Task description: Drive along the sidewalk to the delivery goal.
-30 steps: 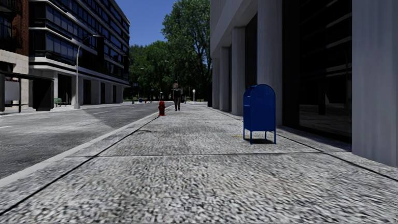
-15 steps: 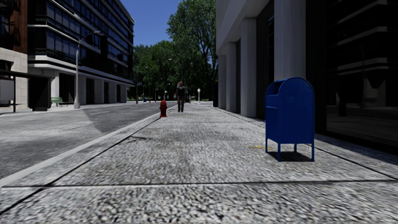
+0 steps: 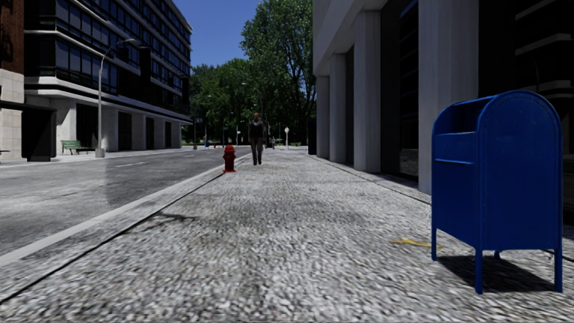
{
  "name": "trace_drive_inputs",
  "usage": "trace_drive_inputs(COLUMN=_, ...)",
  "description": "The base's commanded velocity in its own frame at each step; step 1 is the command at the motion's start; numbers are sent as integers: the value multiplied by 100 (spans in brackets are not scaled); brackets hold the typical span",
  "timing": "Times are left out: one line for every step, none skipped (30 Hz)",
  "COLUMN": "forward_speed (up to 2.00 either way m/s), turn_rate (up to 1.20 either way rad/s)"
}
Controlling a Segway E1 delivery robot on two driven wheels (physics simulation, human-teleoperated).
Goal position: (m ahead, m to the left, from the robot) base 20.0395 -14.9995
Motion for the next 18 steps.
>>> trace_drive_inputs(forward_speed=200, turn_rate=0)
trace_drive_inputs(forward_speed=200, turn_rate=0)
trace_drive_inputs(forward_speed=200, turn_rate=0)
trace_drive_inputs(forward_speed=200, turn_rate=0)
trace_drive_inputs(forward_speed=200, turn_rate=0)
trace_drive_inputs(forward_speed=200, turn_rate=0)
trace_drive_inputs(forward_speed=200, turn_rate=0)
trace_drive_inputs(forward_speed=200, turn_rate=0)
trace_drive_inputs(forward_speed=200, turn_rate=0)
trace_drive_inputs(forward_speed=200, turn_rate=0)
trace_drive_inputs(forward_speed=200, turn_rate=0)
trace_drive_inputs(forward_speed=200, turn_rate=0)
trace_drive_inputs(forward_speed=200, turn_rate=0)
trace_drive_inputs(forward_speed=200, turn_rate=0)
trace_drive_inputs(forward_speed=200, turn_rate=0)
trace_drive_inputs(forward_speed=200, turn_rate=-2)
trace_drive_inputs(forward_speed=200, turn_rate=-7)
trace_drive_inputs(forward_speed=200, turn_rate=-7)
